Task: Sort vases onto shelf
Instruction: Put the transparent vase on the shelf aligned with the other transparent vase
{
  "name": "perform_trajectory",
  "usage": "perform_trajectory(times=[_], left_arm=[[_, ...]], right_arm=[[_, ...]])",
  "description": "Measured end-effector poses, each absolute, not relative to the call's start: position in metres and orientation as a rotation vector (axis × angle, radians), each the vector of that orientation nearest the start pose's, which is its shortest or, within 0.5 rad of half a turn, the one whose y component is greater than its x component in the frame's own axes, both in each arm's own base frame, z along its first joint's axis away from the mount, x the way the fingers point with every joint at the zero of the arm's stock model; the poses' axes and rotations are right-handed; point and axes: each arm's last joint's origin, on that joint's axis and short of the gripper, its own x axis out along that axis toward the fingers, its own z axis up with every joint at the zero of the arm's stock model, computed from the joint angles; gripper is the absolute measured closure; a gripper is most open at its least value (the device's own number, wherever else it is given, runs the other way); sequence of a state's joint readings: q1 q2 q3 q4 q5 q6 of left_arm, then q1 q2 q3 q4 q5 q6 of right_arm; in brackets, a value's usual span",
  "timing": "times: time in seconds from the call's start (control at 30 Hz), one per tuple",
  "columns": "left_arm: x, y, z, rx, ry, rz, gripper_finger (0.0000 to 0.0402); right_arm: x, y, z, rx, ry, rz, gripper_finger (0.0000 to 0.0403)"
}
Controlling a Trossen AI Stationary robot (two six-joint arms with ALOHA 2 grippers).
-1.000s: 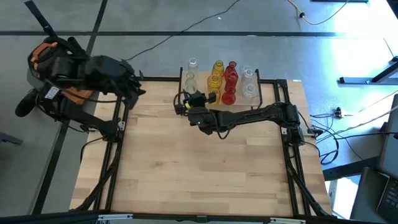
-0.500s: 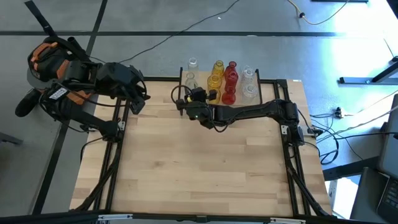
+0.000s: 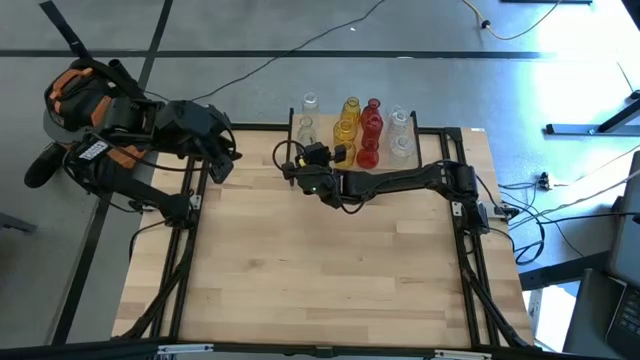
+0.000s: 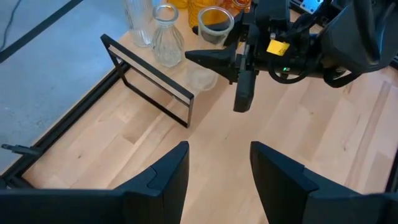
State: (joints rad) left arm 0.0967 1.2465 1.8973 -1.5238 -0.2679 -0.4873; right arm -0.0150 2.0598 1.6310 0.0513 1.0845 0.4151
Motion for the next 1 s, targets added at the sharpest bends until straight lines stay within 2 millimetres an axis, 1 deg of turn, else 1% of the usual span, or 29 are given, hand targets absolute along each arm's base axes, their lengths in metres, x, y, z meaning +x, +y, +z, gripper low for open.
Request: perform_trajectory(times=[0.07,0.2,0.27,0.37,0.53,0.63,0.77,1.0], left_arm=[[0.1544,0.0228,0.4766,-0.375,0.77,0.548,0.0239],[0.1544,0.0228,0.4766,-0.374,0.77,0.548,0.0239],[0.1544,0.0228,0.4766,-0.374,0.77,0.548,0.0239],[0.1544,0.0228,0.4766,-0.374,0.77,0.548,0.0239],[0.1544,0.0228,0.4766,-0.374,0.77,0.548,0.0239],[0.1545,0.0228,0.4767,-0.374,0.769,0.548,0.0239],[0.1554,0.0229,0.4774,-0.376,0.758,0.546,0.0239],[0.1554,0.0228,0.4774,-0.376,0.758,0.544,0.0239]], right_arm=[[0.4668,-0.0347,0.2592,0.166,0.112,-1.135,0.0269],[0.4665,-0.0383,0.2591,0.166,0.114,-1.14,0.023],[0.4666,-0.0383,0.2594,0.164,0.113,-1.14,0.022],[0.4671,-0.0382,0.2601,0.153,0.118,-1.13,0.0221],[0.468,-0.0378,0.2602,0.161,0.123,-1.1,0.0243],[0.4682,-0.0375,0.2602,0.163,0.124,-1.094,0.0248],[0.4679,-0.0376,0.2602,0.16,0.122,-1.103,0.0242],[0.4677,-0.0376,0.2598,0.157,0.127,-1.104,0.0219]])
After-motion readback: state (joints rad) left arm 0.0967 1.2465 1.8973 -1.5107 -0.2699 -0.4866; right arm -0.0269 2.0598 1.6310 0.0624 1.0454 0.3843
